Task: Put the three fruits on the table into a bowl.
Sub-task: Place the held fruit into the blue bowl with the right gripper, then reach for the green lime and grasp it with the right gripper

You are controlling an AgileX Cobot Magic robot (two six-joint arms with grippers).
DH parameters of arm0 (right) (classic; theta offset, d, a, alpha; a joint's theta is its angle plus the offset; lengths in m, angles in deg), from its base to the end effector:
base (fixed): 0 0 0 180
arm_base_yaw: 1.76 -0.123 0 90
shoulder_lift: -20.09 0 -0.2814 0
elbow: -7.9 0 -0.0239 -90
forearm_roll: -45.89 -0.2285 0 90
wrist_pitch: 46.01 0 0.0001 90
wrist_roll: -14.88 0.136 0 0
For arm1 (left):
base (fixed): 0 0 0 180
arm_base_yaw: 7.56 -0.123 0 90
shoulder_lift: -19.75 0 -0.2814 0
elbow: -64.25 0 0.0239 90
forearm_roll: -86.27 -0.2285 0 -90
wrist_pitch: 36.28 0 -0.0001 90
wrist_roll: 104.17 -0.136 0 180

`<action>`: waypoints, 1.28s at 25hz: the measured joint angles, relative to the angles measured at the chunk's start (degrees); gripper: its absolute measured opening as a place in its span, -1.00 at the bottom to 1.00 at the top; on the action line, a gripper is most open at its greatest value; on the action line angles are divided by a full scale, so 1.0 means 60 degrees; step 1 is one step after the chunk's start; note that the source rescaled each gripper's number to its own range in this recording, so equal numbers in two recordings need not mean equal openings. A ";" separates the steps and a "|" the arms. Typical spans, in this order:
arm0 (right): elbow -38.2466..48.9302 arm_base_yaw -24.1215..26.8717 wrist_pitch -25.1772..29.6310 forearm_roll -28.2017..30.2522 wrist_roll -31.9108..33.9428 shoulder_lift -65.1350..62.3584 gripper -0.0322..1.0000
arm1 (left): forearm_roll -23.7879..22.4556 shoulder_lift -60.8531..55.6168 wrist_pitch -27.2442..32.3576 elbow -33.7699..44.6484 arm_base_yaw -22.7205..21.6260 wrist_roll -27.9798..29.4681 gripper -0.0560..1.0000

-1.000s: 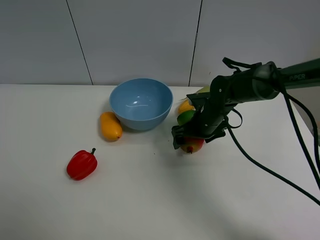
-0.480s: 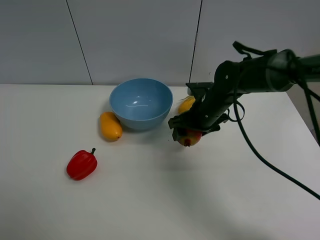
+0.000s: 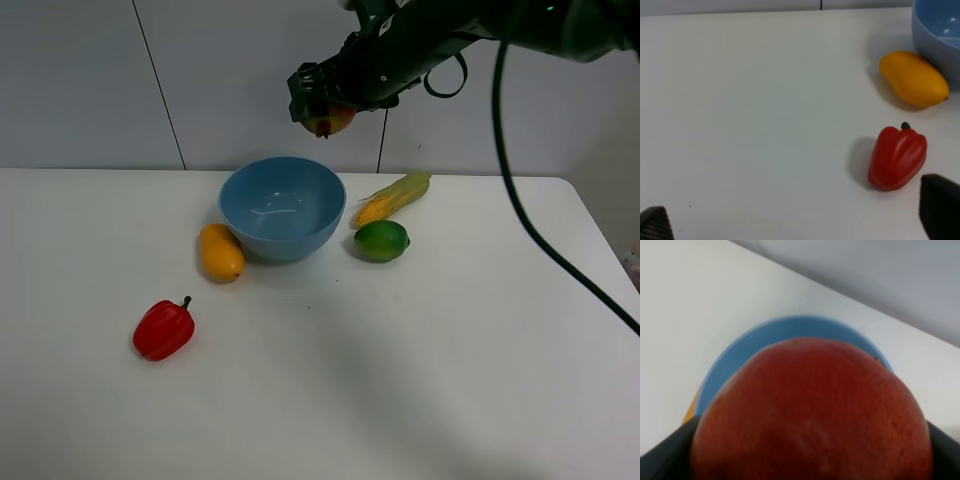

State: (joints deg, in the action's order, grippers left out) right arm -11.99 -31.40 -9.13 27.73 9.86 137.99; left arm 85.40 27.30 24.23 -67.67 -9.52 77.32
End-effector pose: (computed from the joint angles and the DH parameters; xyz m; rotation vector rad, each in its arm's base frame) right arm 0.3856 0.2487 0.2715 -0.5074 2.3269 0.5554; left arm 0.0181 0.0024 0.2487 -0.0618 2.0261 0.0233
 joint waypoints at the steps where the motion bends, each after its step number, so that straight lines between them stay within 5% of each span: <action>1: -0.0348 -0.0017 -0.0023 -0.0009 0.0000 0.0497 -0.87 | 0.0000 0.0000 0.0000 0.0000 0.0000 0.0000 0.99; 10: -0.1450 -0.0379 -0.0082 -0.0323 -0.0211 0.2513 -0.82 | 0.0000 0.0000 -0.0028 0.0000 0.0000 0.0000 0.99; 13: -0.1479 -0.0429 -0.0161 -0.0229 -0.0315 0.2522 0.02 | 0.0000 0.0000 -0.0028 0.0000 0.0000 0.0000 0.99; 16: -0.1499 -0.0449 -0.0030 -0.0222 -0.0303 0.2491 0.35 | 0.0000 0.0000 -0.0028 0.0000 0.0000 0.0000 0.99; 23: -0.1199 -0.0454 0.0903 0.0611 -0.0295 0.1797 0.45 | 0.0000 0.0000 -0.0032 0.0000 0.0000 0.0000 0.99; 32: 0.2492 0.0632 0.0142 0.1253 -0.1185 -0.0686 0.45 | -0.0007 0.0000 -0.0040 0.0000 0.0000 0.0000 1.00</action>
State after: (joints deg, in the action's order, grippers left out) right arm 2.96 -27.60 -8.28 35.25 2.75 133.87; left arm 85.36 27.30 23.99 -67.67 -9.52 77.32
